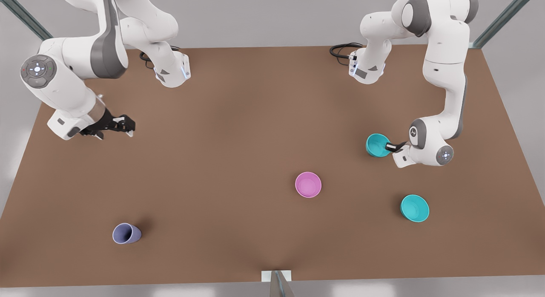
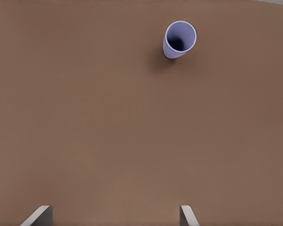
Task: Stack the blue bowl on the pink bowl
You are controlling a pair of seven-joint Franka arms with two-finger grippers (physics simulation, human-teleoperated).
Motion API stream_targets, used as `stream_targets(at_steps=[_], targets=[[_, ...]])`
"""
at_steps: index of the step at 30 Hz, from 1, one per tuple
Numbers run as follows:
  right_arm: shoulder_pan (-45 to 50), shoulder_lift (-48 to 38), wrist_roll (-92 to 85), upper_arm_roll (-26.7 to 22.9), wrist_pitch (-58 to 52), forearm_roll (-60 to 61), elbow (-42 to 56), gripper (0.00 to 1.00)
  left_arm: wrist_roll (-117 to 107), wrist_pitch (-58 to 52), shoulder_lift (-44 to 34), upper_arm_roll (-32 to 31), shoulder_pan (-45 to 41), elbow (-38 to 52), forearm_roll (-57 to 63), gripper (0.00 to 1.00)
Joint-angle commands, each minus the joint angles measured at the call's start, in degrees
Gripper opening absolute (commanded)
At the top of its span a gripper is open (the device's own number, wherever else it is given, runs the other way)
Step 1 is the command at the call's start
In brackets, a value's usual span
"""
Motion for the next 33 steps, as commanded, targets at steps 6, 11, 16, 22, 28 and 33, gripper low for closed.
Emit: stream_targets(at_steps=[6,11,16,22,28,33], targets=[[-1.0,0.6,-2.6,0.2,-0.8,-0.1,0.8,1.0,-23.0,-8.6,-2.6,-0.1,-11.3,11.6,-4.2,0.21],[-0.8,1.1,-2.2,0.3,-2.2,-0.2,1.7,1.0,-44.9,-24.8,13.4,-0.5,-20.6,44.9,-4.5,0.21],[-0.7,4.3,-2.2,0.3,-7.0,0.0,6.8,1.0,-54.5,-24.3,24.8,-0.8,-27.4,60.1,-6.8,0.21],[-0.8,4.9,-2.2,0.3,-7.0,0.0,7.7,1.0,-54.1,-24.3,25.6,-0.8,-26.9,58.0,-6.8,0.21],[-0.8,5.4,-2.7,0.2,-7.5,0.1,8.0,1.0,-54.1,-19.1,25.9,-0.8,-25.9,57.4,-8.2,0.21],[-0.9,5.5,-2.7,0.2,-7.4,0.1,8.1,1.0,-53.9,-18.1,26.1,-0.8,-25.1,57.4,-8.2,0.21]])
